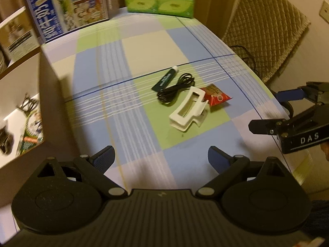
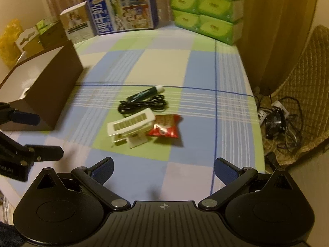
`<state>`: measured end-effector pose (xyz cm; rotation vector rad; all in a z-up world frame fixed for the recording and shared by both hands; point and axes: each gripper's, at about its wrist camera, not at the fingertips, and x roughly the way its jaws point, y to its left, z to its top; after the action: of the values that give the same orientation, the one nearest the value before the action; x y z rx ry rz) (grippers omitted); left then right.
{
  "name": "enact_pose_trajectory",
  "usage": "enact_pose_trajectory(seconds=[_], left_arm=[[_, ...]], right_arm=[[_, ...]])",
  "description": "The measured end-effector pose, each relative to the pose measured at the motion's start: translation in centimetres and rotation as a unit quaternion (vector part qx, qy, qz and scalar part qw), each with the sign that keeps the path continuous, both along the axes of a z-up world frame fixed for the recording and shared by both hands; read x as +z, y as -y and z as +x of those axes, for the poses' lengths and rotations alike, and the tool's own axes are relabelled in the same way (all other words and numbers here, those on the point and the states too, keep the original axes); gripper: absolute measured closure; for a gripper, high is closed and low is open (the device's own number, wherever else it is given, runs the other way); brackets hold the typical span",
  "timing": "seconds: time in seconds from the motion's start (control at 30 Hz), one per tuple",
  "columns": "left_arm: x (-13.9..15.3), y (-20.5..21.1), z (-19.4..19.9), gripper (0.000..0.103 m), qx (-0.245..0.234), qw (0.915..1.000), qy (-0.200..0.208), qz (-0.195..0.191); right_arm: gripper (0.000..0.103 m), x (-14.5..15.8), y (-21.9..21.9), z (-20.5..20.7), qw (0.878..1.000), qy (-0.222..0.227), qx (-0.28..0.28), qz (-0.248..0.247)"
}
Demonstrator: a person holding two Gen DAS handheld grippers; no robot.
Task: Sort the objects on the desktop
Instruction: 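Move left tool toward the white plastic clip while right tool approaches the red candy packet, then grasp the white plastic clip with left tool while right tool grasps the red candy packet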
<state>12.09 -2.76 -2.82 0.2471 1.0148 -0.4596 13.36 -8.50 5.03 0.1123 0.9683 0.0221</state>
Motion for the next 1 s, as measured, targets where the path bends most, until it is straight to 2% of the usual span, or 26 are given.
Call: enact_pose_trajectory(seconds=[0.33, 0.7, 1.0], left_arm=[[-2.4, 2.9, 2.3, 0.008, -0.060, 0.9982, 0.002, -0.001], [-4.8, 5.5, 5.0, 0.010, -0.110, 0.9938, -0.020, -0.002], [-6.2, 7.6, 7.0, 0.020, -0.147, 0.9889, -0.019, 0.007]], right_arm=[[0.002, -2.1, 1.8, 1.1, 1.000, -0.014, -0.021, 0.005], [0.002, -4.0, 3.8, 2.0, 0.998, -0.041, -0.046, 0.003], [0.002, -4.7, 5.6, 2.6, 0.996, -0.053, -0.072, 0.004]])
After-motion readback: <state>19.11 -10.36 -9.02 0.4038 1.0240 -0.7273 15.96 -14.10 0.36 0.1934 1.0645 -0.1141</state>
